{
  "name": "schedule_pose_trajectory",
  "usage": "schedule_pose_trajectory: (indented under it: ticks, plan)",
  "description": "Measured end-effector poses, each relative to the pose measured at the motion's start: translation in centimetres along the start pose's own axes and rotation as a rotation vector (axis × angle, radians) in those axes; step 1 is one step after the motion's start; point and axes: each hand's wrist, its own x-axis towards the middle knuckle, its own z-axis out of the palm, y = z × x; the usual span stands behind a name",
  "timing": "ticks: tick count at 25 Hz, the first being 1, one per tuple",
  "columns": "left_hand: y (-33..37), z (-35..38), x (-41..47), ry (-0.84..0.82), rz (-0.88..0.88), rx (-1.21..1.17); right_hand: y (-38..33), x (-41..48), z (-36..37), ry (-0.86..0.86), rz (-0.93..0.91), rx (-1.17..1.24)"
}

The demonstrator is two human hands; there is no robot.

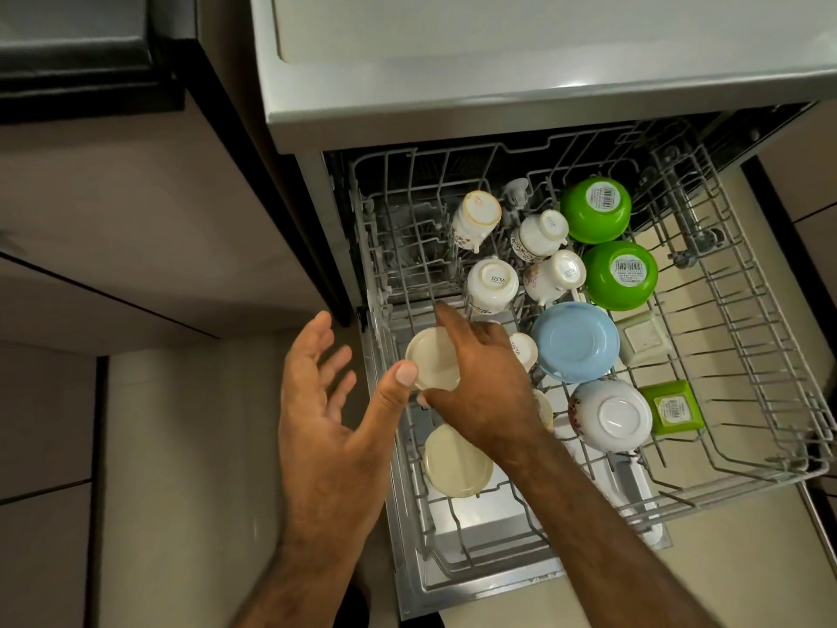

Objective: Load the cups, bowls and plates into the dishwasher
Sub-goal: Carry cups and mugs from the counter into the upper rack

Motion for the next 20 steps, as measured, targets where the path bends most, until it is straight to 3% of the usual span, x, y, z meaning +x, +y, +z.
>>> schedule_pose_trajectory:
  ticks: [5, 13, 20]
  plan:
    - [0.5, -0.6, -0.1, -0.004, 0.032, 0.089, -0.1, -0.4, 0.2, 0.0, 0.034, 0.083]
    - [1.5, -2.9, -0.1, -0.164, 0.132, 0.599, -0.7, -3.4, -1.2, 0.158, 0.054, 0.215]
    - [6.0, -8.8, -0.9, -0.178, 0.303, 0.831, -9.7, -7.2, -4.3, 0.239, -0.004, 0.232]
